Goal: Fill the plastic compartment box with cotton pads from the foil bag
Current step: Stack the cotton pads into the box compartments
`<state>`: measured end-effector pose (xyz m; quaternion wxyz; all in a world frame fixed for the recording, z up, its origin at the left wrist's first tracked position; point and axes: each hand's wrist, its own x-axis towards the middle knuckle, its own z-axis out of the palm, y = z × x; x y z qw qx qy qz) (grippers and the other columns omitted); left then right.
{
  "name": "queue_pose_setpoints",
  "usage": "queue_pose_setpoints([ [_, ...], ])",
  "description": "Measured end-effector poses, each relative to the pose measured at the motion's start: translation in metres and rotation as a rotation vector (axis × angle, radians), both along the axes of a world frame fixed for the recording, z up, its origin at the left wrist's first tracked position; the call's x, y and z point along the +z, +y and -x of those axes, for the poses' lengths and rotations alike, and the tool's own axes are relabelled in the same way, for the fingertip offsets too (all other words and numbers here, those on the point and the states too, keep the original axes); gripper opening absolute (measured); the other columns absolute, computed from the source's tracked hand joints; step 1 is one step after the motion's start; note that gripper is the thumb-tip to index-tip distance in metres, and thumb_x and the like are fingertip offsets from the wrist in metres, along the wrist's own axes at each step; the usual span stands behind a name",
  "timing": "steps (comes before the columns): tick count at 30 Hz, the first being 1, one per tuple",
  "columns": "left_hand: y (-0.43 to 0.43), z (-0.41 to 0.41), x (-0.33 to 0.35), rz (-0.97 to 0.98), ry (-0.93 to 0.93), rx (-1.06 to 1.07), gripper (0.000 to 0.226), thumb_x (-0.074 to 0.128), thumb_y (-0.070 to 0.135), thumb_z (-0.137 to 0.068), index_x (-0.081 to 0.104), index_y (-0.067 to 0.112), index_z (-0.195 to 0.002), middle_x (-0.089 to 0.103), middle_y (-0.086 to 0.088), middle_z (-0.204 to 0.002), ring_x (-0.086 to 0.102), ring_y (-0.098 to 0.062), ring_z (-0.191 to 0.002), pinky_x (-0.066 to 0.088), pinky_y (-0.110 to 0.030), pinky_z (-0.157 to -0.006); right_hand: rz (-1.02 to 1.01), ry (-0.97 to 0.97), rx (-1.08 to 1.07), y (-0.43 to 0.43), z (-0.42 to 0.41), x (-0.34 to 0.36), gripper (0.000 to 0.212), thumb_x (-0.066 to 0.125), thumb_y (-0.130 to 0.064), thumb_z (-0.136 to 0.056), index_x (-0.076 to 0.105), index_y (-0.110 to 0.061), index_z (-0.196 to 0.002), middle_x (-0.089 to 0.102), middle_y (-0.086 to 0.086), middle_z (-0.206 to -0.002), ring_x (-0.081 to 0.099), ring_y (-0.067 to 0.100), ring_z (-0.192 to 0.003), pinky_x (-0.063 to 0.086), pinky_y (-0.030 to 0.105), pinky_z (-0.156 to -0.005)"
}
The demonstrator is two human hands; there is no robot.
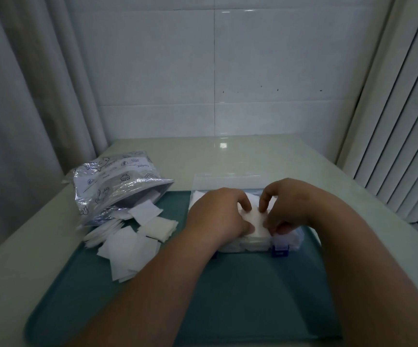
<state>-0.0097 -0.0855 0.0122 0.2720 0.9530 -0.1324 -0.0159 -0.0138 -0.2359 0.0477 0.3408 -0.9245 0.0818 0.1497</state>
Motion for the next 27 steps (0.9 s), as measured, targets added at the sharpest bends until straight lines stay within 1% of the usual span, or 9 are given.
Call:
queue_pose_setpoints([
  [3, 0.0015, -0.0005, -0.001, -0.006, -0.004, 0.005, 0.033, 0.081, 0.035, -0.071, 0.065, 0.039, -0.099, 0.068, 0.009, -0.102, 0.062, -0.013, -0.097, 0.053, -0.037, -0.085, -0.013, -0.026, -0.006, 0.0001, 0.0007, 0.0007, 0.026, 0.075, 0.005, -0.076, 0.07, -0.011, -0.096, 0.068, 0.011, -0.079, 0.069, 0.019, -0.064, 0.06, 0.026, -0.058],
  [9, 0.0028, -0.002, -0.0008, -0.069, 0.008, -0.02, 0.039, 0.078, 0.038, -0.074, 0.065, 0.038, -0.11, 0.067, 0.009, -0.108, 0.062, -0.013, -0.099, 0.053, -0.036, -0.087, -0.006, 0.005, 0.015, 0.0018, 0.0016, 0.0006, 0.027, 0.076, 0.005, -0.076, 0.072, -0.01, -0.098, 0.07, 0.013, -0.081, 0.071, 0.023, -0.073, 0.061, 0.028, -0.065],
  [12, 0.0018, -0.0028, -0.0007, -0.14, 0.025, -0.054, 0.04, 0.076, 0.041, -0.077, 0.066, 0.034, -0.115, 0.066, 0.008, -0.113, 0.061, -0.014, -0.101, 0.053, -0.036, -0.089, 0.032, 0.029, 0.035, 0.0039, 0.0006, -0.0014, 0.026, 0.075, 0.003, -0.077, 0.074, -0.009, -0.1, 0.07, 0.011, -0.081, 0.072, 0.027, -0.082, 0.06, 0.033, -0.077],
  [15, 0.0008, -0.0025, -0.0005, -0.204, 0.031, -0.087, 0.041, 0.071, 0.042, -0.083, 0.065, 0.031, -0.121, 0.063, 0.006, -0.117, 0.059, -0.016, -0.104, 0.051, -0.035, -0.091, 0.065, 0.043, 0.059, 0.0056, 0.0003, -0.0028, 0.028, 0.077, -0.001, -0.077, 0.075, -0.011, -0.103, 0.071, 0.008, -0.081, 0.071, 0.025, -0.083, 0.058, 0.034, -0.083],
  [17, 0.0012, -0.0026, -0.0007, -0.2, 0.033, -0.09, 0.041, 0.071, 0.042, -0.083, 0.065, 0.03, -0.122, 0.063, 0.006, -0.119, 0.059, -0.016, -0.105, 0.051, -0.034, -0.092, 0.078, 0.03, 0.066, 0.0044, 0.0005, -0.0031, 0.03, 0.08, -0.005, -0.074, 0.074, -0.014, -0.103, 0.071, 0.007, -0.084, 0.071, 0.022, -0.08, 0.059, 0.032, -0.082],
  [20, 0.0035, -0.0022, -0.0019, -0.131, 0.035, -0.074, 0.042, 0.074, 0.041, -0.08, 0.065, 0.031, -0.12, 0.065, 0.007, -0.115, 0.06, -0.013, -0.102, 0.051, -0.034, -0.091, 0.097, 0.009, 0.072, 0.0039, 0.0029, -0.0014, 0.035, 0.082, -0.007, -0.073, 0.073, -0.018, -0.105, 0.068, 0.004, -0.079, 0.067, 0.017, -0.068, 0.06, 0.026, -0.07],
  [22, 0.0042, -0.0021, -0.0037, -0.108, 0.032, -0.081, 0.043, 0.075, 0.041, -0.08, 0.066, 0.032, -0.12, 0.066, 0.008, -0.111, 0.061, -0.012, -0.1, 0.051, -0.033, -0.091, 0.118, 0.008, 0.081, 0.0045, 0.0042, 0.0, 0.038, 0.082, -0.01, -0.073, 0.072, -0.02, -0.108, 0.067, 0.002, -0.08, 0.065, 0.015, -0.066, 0.057, 0.021, -0.064],
  [24, 0.0048, -0.0019, -0.0048, -0.087, 0.031, -0.085, 0.043, 0.075, 0.041, -0.079, 0.066, 0.032, -0.12, 0.066, 0.009, -0.107, 0.06, -0.011, -0.097, 0.052, -0.032, -0.09, 0.194, 0.005, 0.109, 0.006, 0.0048, 0.001, 0.042, 0.082, -0.016, -0.074, 0.071, -0.024, -0.114, 0.068, 0.003, -0.09, 0.065, 0.015, -0.072, 0.055, 0.022, -0.068],
  [27, 0.0052, -0.0035, -0.0061, -0.069, 0.029, -0.08, 0.043, 0.076, 0.041, -0.078, 0.067, 0.032, -0.119, 0.065, 0.01, -0.104, 0.06, -0.011, -0.096, 0.052, -0.033, -0.089, 0.392, -0.02, 0.158, 0.0091, 0.0061, 0.0032, 0.05, 0.08, -0.027, -0.076, 0.065, -0.028, -0.124, 0.058, 0.003, -0.124, 0.057, 0.022, -0.106, 0.047, 0.03, -0.094],
])
